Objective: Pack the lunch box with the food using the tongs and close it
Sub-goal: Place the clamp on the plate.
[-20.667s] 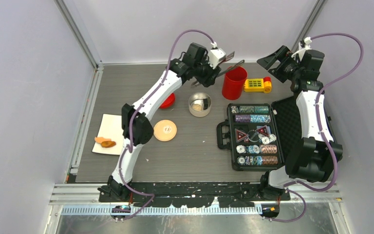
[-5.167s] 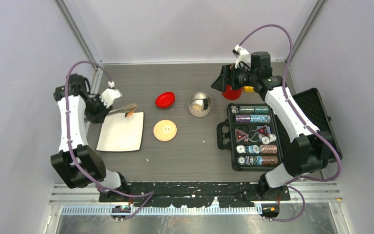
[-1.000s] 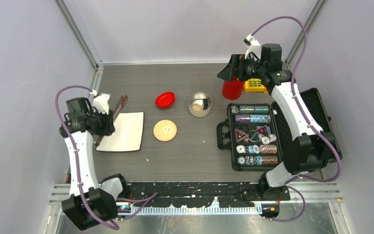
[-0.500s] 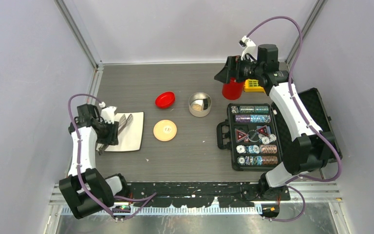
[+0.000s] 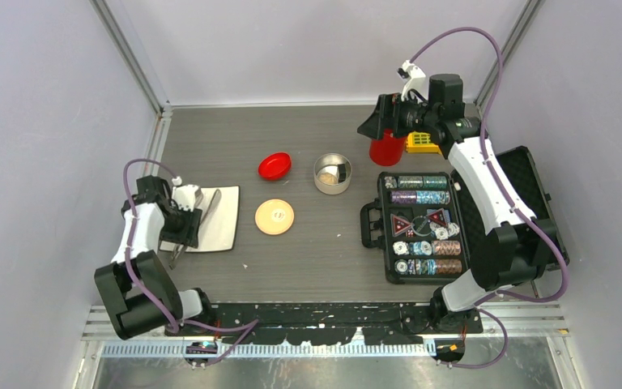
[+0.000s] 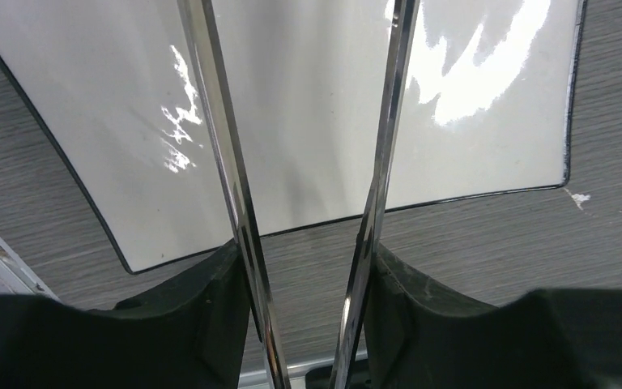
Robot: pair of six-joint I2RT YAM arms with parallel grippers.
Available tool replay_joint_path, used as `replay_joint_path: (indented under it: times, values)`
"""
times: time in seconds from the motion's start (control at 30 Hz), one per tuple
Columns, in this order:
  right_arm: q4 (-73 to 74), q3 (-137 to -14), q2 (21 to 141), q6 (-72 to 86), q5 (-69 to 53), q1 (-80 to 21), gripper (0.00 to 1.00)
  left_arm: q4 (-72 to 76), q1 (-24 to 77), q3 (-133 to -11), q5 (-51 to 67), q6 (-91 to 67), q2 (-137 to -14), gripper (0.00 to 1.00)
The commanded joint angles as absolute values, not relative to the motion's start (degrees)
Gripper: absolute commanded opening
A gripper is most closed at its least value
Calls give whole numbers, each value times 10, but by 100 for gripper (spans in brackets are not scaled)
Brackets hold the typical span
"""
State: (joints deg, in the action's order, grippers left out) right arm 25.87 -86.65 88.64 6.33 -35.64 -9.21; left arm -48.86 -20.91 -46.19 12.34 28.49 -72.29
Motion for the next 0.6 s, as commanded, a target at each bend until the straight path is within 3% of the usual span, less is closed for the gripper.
replay_joint_path:
  times: [0.0, 0.27, 0.57]
  values:
    - [267, -883, 880, 51, -353, -95, 95, -455, -212, -452, 112, 303, -747, 50]
    - [272, -888, 886, 46, -355, -99, 96, -442, -212, -438, 104, 313, -762, 59]
    - [280, -871, 884, 24, -346, -127, 95, -487, -212, -462, 111, 312, -738, 82]
